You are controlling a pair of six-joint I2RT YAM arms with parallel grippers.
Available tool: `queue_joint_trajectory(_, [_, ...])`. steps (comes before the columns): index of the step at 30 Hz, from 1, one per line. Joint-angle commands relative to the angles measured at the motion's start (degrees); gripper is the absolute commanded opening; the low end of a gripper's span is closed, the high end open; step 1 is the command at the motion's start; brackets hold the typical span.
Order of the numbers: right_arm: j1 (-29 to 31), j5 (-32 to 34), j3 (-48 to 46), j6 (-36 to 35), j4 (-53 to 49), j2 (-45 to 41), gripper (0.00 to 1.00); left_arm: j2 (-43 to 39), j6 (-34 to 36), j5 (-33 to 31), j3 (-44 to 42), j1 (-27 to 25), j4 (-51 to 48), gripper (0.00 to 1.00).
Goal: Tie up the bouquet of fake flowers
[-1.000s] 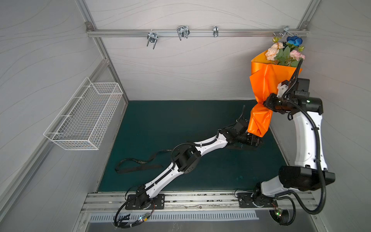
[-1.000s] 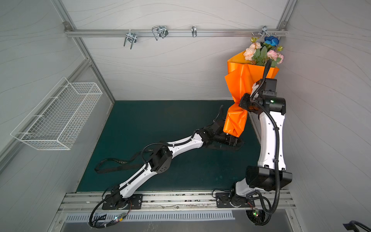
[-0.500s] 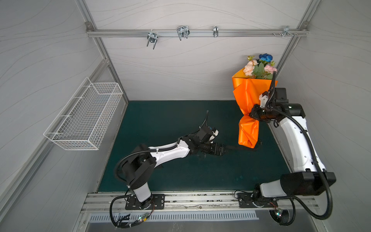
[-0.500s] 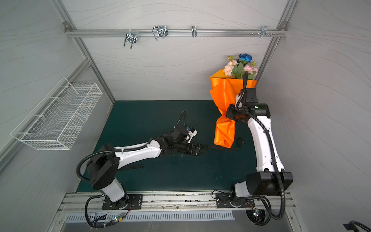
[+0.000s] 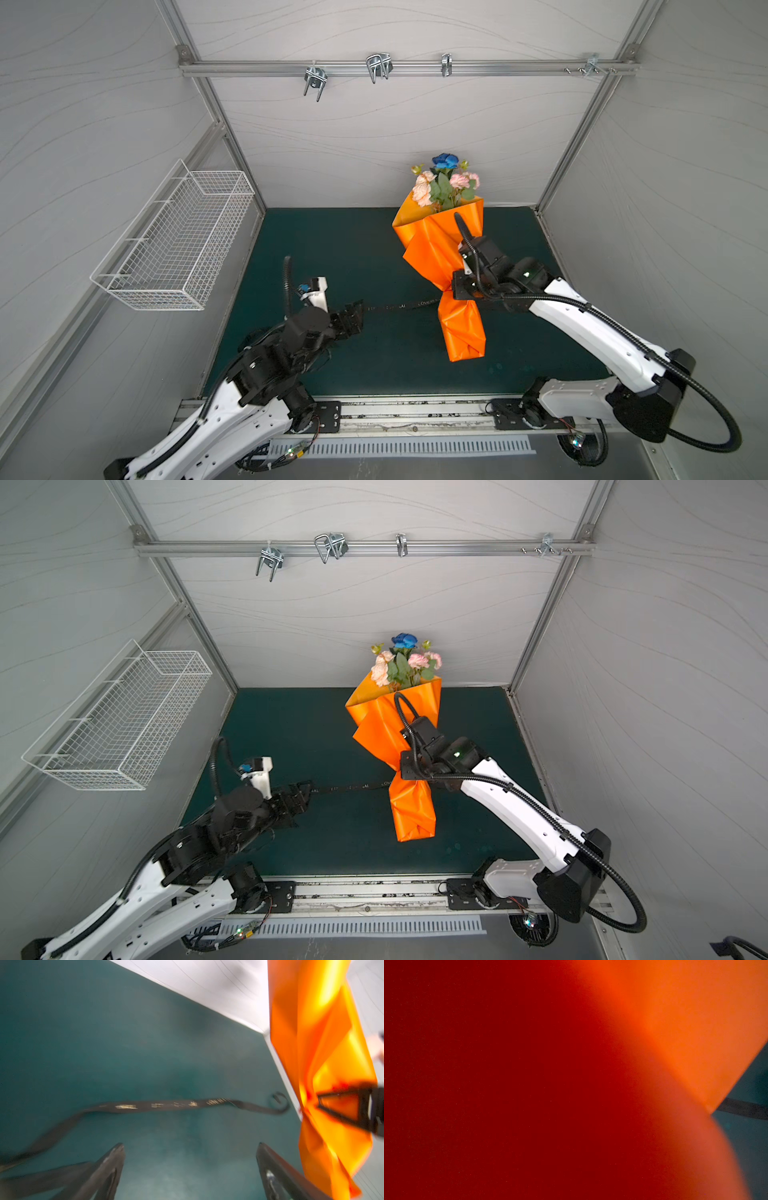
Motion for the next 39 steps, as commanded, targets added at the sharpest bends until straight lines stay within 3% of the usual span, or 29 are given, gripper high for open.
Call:
queue_joint_trajectory(1, [3.96, 7.51, -1.31, 8.47, 5.57, 2.96, 0.00, -4.25, -3.42, -9.92, 0.50, 0.96, -14.30, 0.99])
queue_joint_trajectory(13, [10.15, 6.61, 1.41, 18.17, 9.96, 20.12, 0.00, -3.79, -3.19, -12.24, 3.79, 1.06, -21.87, 0.99])
queue_joint_trajectory(39, [7.48, 6.40, 9.95, 16.62, 7.85, 43.20, 0.00, 1.02, -1.68, -9.92, 2.58, 1.19, -17.83, 0.99])
